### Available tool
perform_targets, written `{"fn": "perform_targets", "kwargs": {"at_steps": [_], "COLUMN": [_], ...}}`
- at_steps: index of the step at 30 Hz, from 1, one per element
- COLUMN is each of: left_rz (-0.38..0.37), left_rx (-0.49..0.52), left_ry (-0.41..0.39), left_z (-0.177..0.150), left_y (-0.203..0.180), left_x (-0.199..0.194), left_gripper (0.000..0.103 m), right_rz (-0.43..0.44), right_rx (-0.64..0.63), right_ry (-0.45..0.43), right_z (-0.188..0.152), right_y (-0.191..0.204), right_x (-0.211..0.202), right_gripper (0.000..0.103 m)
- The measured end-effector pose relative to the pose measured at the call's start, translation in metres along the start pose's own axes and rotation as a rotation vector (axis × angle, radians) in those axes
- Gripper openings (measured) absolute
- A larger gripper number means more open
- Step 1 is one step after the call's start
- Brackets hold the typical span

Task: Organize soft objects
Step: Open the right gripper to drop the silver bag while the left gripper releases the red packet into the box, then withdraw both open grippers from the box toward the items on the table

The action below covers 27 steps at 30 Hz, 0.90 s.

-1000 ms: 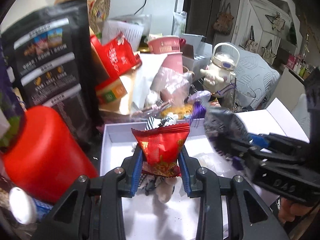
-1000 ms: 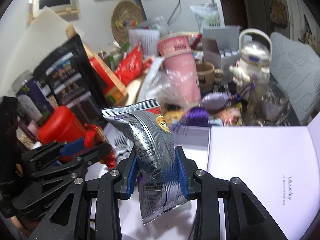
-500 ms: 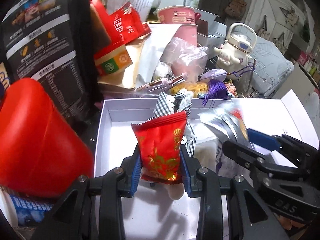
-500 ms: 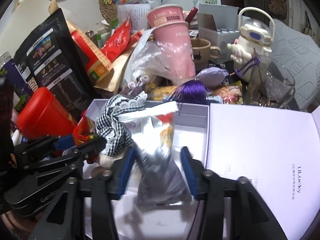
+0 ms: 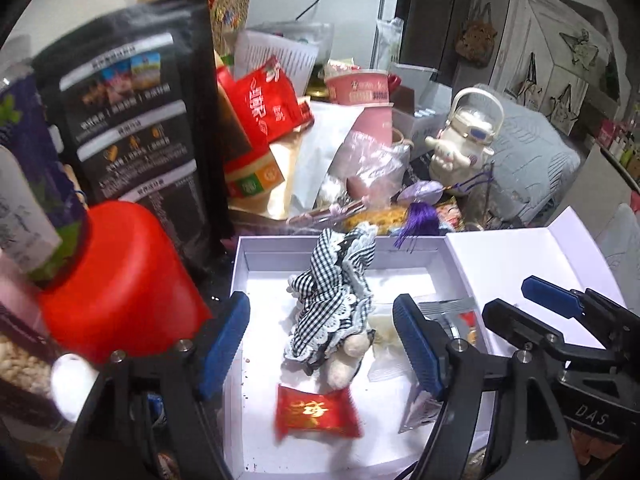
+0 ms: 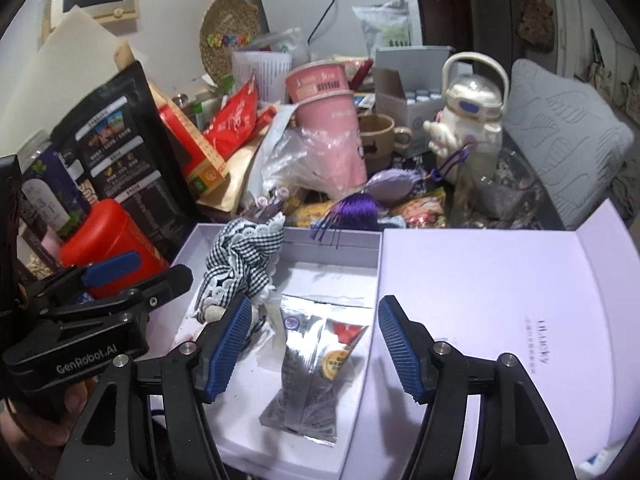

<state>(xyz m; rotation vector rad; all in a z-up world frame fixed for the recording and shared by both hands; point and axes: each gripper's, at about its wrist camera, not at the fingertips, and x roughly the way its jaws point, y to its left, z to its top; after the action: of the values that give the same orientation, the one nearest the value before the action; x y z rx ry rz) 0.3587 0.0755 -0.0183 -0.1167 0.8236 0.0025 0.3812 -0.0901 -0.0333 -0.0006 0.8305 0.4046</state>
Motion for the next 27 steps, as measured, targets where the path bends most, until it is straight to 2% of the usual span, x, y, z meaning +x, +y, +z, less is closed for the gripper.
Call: {"fn": "perform_targets", "kwargs": {"at_steps": [17,27], "left_rz": [-0.023,-0.045], "left_rx": [0.053,0.097], "left_ry": [-0.196,-0.289], "left_z": [0.009,-0.008], "left_y": [-0.026,-0.041], "left_x": [-0.114,-0.178], "left_gripper": [0.074,0.074], "right_rz": [-0.011,-0.055], "right_rx": [-0.045,-0.115], "right_ry": [-0.198,-0.301], "right_z": [0.008,-0.016], "right_y": [0.014,0.034], "right_x": [-0.113,-0.186], "right_gripper": [0.07,0.074]}}
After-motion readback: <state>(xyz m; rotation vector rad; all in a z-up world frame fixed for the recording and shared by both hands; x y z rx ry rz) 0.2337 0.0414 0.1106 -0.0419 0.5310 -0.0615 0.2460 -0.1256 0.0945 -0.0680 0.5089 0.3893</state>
